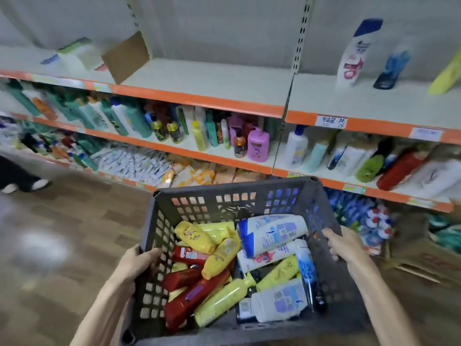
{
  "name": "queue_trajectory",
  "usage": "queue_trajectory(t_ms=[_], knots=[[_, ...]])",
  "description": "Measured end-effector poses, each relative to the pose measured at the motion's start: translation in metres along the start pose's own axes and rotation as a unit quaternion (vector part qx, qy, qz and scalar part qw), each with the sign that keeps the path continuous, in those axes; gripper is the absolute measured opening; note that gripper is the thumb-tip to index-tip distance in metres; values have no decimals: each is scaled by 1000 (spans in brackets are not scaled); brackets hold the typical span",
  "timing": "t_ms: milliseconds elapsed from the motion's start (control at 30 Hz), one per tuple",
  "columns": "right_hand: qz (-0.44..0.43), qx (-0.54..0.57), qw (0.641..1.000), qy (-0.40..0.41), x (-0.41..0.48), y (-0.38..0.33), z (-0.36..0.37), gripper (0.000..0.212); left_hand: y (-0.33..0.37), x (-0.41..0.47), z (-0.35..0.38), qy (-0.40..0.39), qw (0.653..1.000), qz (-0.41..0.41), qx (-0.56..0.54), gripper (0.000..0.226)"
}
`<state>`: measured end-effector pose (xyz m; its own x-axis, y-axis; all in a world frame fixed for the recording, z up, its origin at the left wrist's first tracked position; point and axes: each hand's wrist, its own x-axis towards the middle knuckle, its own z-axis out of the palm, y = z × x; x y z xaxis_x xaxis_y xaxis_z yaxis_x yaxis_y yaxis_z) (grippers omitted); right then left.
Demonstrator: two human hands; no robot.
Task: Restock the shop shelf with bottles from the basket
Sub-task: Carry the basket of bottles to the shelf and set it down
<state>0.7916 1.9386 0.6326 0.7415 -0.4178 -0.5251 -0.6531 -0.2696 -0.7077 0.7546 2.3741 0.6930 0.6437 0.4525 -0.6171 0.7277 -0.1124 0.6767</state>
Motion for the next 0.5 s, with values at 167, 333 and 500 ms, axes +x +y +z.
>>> queue_trajectory(t_ms=[167, 333, 500], knots=[[23, 40, 998, 49, 6, -11, -6, 12, 56, 43, 18, -60, 998, 18, 21, 12], [55, 70, 990, 113, 1, -10, -13, 12, 101, 84, 40, -116, 989, 46, 80, 17], [99, 101, 976, 169, -15, -5, -16, 17, 135, 108, 64, -177, 973, 78, 127, 13]])
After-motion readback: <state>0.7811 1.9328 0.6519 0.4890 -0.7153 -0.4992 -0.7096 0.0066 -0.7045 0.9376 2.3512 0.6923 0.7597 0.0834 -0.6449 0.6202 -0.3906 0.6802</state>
